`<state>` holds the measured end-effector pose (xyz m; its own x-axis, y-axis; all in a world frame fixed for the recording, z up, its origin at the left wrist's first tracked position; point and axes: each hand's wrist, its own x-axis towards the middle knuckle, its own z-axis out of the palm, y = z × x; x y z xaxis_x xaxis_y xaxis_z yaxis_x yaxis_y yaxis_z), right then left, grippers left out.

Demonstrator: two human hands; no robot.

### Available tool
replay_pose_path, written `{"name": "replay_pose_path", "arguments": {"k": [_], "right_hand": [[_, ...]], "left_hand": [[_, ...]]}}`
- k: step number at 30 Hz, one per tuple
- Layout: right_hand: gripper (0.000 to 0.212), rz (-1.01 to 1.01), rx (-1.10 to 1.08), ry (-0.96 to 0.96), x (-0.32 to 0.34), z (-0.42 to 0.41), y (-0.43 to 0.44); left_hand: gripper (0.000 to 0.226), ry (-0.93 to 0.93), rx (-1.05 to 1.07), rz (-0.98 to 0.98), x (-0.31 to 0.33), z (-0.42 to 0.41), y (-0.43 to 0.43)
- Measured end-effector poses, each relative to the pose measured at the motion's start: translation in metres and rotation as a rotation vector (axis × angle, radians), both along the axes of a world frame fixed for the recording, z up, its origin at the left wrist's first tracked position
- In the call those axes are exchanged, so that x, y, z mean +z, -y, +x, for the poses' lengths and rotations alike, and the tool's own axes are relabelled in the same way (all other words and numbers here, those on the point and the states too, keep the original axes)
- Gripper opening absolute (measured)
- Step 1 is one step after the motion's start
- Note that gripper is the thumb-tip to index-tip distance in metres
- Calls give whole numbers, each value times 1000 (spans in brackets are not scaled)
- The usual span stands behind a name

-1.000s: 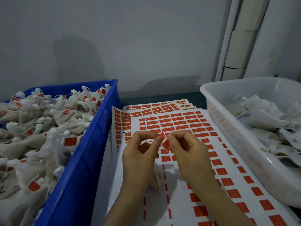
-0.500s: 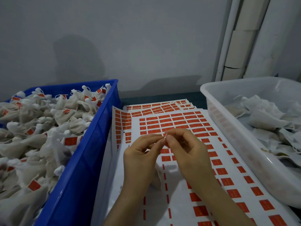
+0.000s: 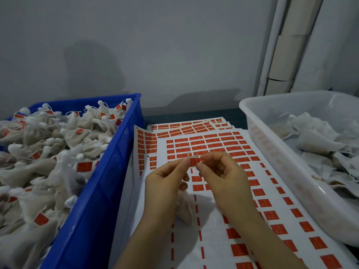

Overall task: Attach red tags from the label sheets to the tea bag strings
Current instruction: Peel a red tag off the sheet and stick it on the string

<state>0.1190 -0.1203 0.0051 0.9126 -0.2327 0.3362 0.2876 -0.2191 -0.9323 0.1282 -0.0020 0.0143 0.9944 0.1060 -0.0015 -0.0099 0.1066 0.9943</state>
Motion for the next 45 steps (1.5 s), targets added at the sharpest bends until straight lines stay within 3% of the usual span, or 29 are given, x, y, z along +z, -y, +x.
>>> {"name": "replay_pose_path", "arguments": {"k": [7,15,22,33,45], "right_hand": [[21,70,-17,-22,-2,3,2],[21,99,-23,-23,0,2,1],[19,83,-28,-36,-1,2,1],[12,27,-5,-27,-4,2,0],[9,37,39,-63,0,1,-1]], "left_hand": [[30,-30,11,-45,1,0,1],[21,-7,-19,-53,0,0,0],[30,15,-11,-34,0,0,2],[12,137,-30,112,-3,-1,3],[18,226,-20,163,-7,1,1]]}}
